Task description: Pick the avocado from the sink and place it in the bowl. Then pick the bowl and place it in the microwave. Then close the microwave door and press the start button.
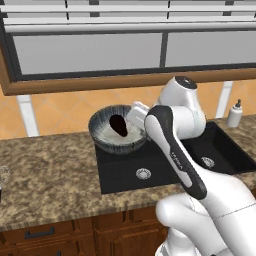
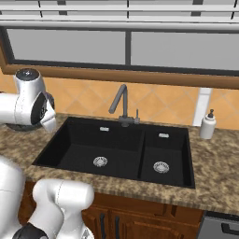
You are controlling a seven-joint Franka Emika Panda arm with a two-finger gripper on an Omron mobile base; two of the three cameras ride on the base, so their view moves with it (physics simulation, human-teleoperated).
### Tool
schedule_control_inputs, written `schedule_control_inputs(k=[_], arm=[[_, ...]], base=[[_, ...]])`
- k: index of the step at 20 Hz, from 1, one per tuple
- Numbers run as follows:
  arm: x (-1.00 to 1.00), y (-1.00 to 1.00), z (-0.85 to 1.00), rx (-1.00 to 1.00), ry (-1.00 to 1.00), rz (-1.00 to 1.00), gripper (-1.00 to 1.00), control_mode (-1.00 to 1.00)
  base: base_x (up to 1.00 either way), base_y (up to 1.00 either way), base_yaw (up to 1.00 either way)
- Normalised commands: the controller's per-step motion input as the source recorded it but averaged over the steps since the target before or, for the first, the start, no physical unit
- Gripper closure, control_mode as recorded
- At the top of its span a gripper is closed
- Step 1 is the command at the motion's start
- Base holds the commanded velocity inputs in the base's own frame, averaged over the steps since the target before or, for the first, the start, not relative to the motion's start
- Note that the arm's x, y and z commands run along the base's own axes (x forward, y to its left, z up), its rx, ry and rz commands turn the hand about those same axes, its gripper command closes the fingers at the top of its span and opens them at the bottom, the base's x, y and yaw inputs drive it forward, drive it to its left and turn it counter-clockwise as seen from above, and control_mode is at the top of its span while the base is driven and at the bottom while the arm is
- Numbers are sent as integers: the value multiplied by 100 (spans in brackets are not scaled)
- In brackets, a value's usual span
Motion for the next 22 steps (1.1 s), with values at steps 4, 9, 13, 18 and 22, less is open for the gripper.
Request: schedule_control_inputs(k=[4, 9, 13, 18, 22], arm=[[-16, -46, 19, 7, 0, -18, 100, -100], [-26, -52, 26, 6, 0, -17, 100, -100], [-28, -36, 26, 1, 0, -20, 100, -100], [-22, -53, 32, 0, -1, -27, 100, -100], [-5, -77, 5, 0, 0, -23, 100, -100]], base=[[0, 0, 0], [0, 0, 0], [0, 0, 0], [0, 0, 0], [0, 0, 0]])
